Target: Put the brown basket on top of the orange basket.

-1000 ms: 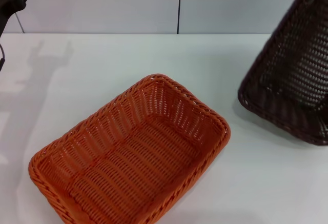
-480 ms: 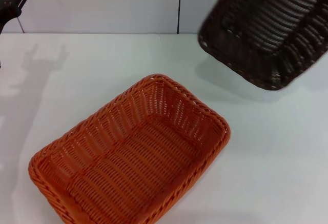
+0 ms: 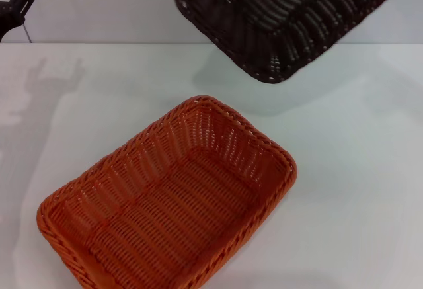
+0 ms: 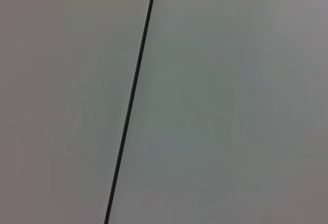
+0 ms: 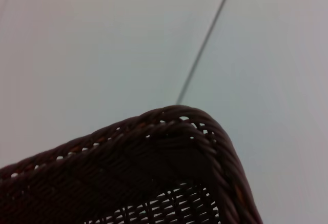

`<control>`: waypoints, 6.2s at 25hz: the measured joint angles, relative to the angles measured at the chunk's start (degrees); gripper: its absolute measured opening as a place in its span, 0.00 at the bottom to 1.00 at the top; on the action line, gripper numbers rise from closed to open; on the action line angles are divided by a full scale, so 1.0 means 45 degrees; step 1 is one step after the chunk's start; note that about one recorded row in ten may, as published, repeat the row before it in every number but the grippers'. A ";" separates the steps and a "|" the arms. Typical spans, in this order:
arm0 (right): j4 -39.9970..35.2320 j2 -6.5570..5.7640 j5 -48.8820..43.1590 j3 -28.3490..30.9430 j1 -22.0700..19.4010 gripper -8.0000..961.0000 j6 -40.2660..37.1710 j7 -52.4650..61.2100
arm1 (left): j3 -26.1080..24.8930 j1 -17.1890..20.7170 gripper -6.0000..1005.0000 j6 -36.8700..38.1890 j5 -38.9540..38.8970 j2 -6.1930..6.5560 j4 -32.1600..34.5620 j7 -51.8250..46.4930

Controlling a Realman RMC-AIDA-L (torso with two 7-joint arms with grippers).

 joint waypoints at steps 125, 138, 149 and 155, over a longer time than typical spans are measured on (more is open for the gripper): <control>1.0598 -0.0544 1.1710 -0.4006 -0.3033 0.49 -0.4596 -0.4814 | -0.0181 -0.0879 0.83 -0.1555 -0.0098 -0.0009 -0.0100 0.1321; 1.3191 -0.0024 1.6507 -0.0673 -0.2735 0.52 -0.4687 -1.4086 | -0.0480 -0.0217 0.83 0.0581 -0.0174 -0.0170 -0.0841 0.1129; 1.6137 -0.0060 2.4546 -0.0432 -0.1408 0.52 -0.4168 -1.9971 | -0.0495 0.1078 0.83 0.3866 -0.0198 -0.0264 -0.1663 0.0961; 1.6118 -0.0086 2.4727 -0.0092 -0.0947 0.52 -0.3290 -2.0023 | -0.0362 0.1339 0.83 0.5207 -0.0134 -0.0257 -0.1864 0.1001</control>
